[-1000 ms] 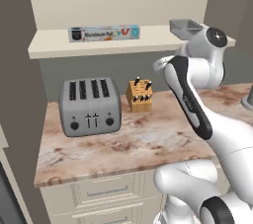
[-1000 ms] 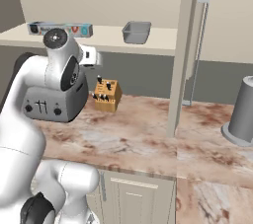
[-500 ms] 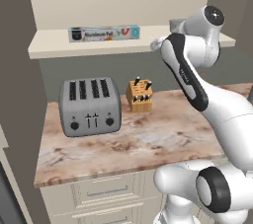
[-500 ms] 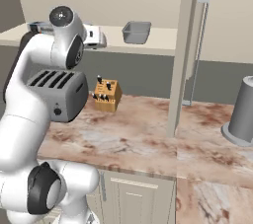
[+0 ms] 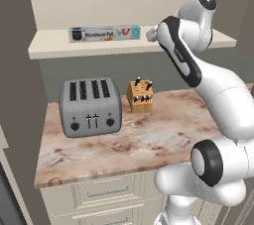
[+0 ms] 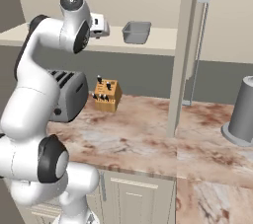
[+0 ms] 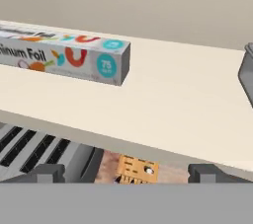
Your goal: Retrieve the tupperware and aluminum foil from the cabinet and place them on the dining counter near the plate with cucumber and kebab skewer to prepare for storing leftovers.
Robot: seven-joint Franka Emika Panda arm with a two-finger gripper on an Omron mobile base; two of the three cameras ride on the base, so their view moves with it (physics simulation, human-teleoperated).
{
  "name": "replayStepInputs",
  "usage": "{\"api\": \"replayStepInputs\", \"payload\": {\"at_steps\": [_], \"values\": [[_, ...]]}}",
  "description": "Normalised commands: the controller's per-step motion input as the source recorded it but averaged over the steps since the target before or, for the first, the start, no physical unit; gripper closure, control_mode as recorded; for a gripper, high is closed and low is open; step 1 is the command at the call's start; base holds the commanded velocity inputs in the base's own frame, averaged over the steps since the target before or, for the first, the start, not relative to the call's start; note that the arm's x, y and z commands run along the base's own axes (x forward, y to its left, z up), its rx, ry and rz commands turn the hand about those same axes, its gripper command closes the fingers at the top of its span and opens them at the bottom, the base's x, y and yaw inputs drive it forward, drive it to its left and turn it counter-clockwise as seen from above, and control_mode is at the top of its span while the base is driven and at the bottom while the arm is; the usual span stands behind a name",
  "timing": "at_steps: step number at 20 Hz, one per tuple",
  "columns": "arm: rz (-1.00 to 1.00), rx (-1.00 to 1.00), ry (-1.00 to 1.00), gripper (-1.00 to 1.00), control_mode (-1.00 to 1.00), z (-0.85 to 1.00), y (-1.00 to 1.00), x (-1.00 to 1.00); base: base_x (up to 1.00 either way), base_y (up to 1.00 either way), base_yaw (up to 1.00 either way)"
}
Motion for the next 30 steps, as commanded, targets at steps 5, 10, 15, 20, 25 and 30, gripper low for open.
{"api": "replayStepInputs", "payload": {"at_steps": [5,10,15,20,25,30], "values": [[0.08,0.0,-0.02,-1.0,-1.0,-0.03,0.11,0.47,0.0,0.0,0.0],[0.11,0.0,-0.04,-1.0,-1.0,-0.09,0.07,0.49,0.0,0.0,0.0],[0.14,0.0,-0.03,-1.0,-1.0,-0.07,0.01,0.45,0.0,0.0,0.0],[0.16,0.0,-0.01,-1.0,-1.0,-0.04,0.0,0.44,0.0,0.0,0.0],[0.15,0.0,0.0,-1.0,-1.0,-0.04,0.0,0.51,0.0,0.0,0.0],[0.15,0.0,0.0,-1.0,-1.0,-0.01,0.0,0.49,0.0,0.0,0.0]]}}
